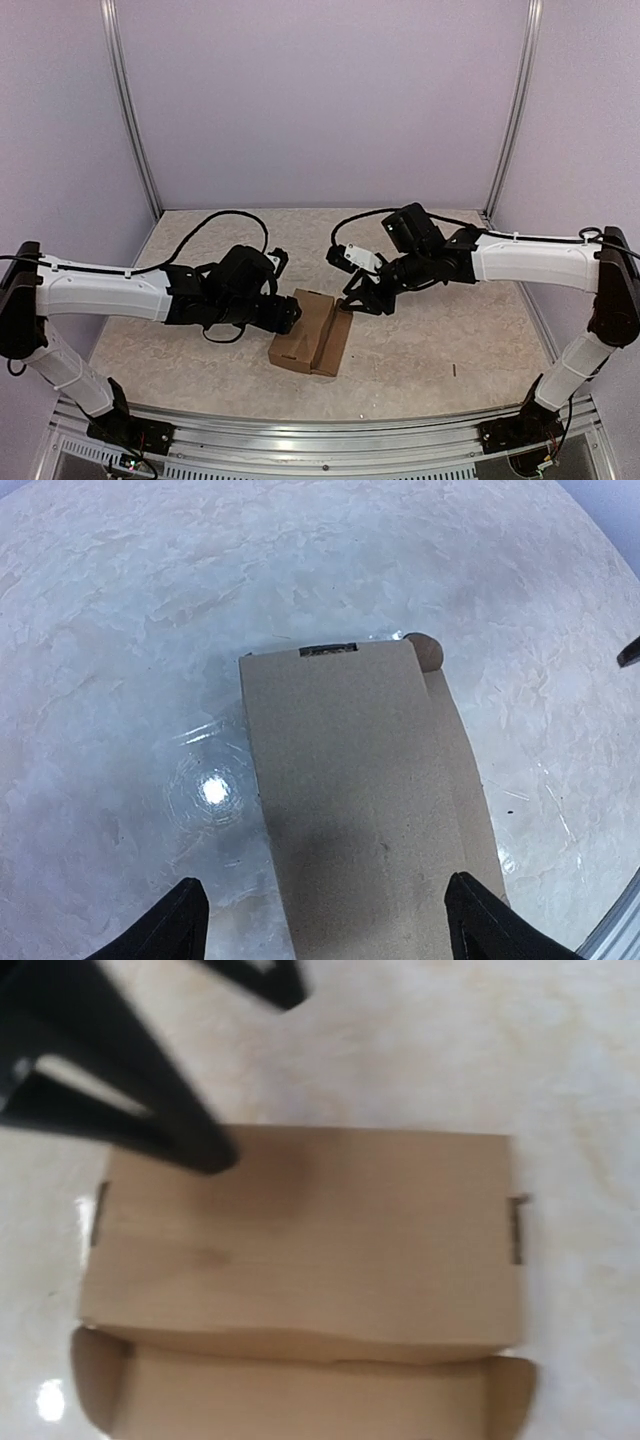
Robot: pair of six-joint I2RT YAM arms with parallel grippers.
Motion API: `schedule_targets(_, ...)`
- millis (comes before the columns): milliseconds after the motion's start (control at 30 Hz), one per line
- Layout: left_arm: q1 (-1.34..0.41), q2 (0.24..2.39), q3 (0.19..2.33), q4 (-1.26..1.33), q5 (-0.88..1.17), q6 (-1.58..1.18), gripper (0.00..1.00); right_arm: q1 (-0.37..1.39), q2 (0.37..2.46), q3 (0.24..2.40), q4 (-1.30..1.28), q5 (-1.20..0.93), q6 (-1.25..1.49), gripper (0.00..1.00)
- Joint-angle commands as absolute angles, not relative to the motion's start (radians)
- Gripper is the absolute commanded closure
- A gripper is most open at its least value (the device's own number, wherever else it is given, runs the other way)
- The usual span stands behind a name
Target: Fold the paper box
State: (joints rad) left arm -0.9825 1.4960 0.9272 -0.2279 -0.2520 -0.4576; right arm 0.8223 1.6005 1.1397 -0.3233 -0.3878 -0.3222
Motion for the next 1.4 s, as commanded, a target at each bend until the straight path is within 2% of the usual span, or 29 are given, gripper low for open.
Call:
schedule_targets(0, -0.976, 1.578, 0.967, -0.322, -0.205, -0.513, 0.20, 0.744, 1.574, 1.158, -0.325, -0.412, -0.329, 0.62)
schedule_targets(167, -0.953, 1.686, 1.021, -0.354, -0.141, -0.484, 0.20, 0.644, 1.524, 1.148, -0.333, -0.437, -0.326, 0.61)
schedule_targets(300, -0.945, 1.720, 1.012, -0.211, -0.045, -0.336, 0.25, 0.558, 1.452, 1.106, -0.344, -0.465, -0.335, 0.61)
schedule_targets(467, -0.930, 1.750, 1.010, 0.088, 0.288, 0.061, 0.32, 0.457, 1.381, 1.050, -0.360, -0.554, -0.355, 0.60)
schedule_targets(567, -0.887, 1.879, 1.239, 0.018, 0.469, 0.217, 0.36, 0.444, 1.371, 1.042, -0.411, -0.571, -0.421, 0.60)
schedule_targets(633, -0.872, 1.988, 1.418, -0.133, 0.538, 0.279, 0.39, 0.441, 1.375, 1.043, -0.446, -0.568, -0.460, 0.59)
schedule_targets(700, -0.877, 2.080, 1.527, -0.182, 0.495, 0.322, 0.40, 0.438, 1.380, 1.054, -0.490, -0.569, -0.507, 0.58)
schedule_targets(767, -0.885, 2.094, 1.537, -0.150, 0.428, 0.338, 0.38, 0.438, 1.385, 1.055, -0.531, -0.575, -0.589, 0.54)
schedule_targets(933, -0.909, 1.914, 1.332, 0.028, 0.181, 0.185, 0.33, 0.438, 1.439, 1.044, -0.501, -0.532, -0.743, 0.40)
schedule_targets(1000, -0.929, 1.812, 1.244, 0.018, 0.031, 0.075, 0.32, 0.437, 1.498, 1.072, -0.454, -0.528, -0.750, 0.37)
schedule_targets(1133, -1.026, 1.671, 1.081, -0.105, -0.147, -0.087, 0.32, 0.444, 1.654, 1.180, -0.403, -0.597, -0.672, 0.37)
schedule_targets(1233, -1.113, 1.581, 0.966, -0.189, -0.261, -0.163, 0.32, 0.455, 1.757, 1.248, -0.326, -0.573, -0.574, 0.45)
schedule_targets(1367, -1.136, 1.558, 0.893, -0.276, -0.296, -0.247, 0.32, 0.492, 1.889, 1.372, -0.321, -0.481, -0.522, 0.51)
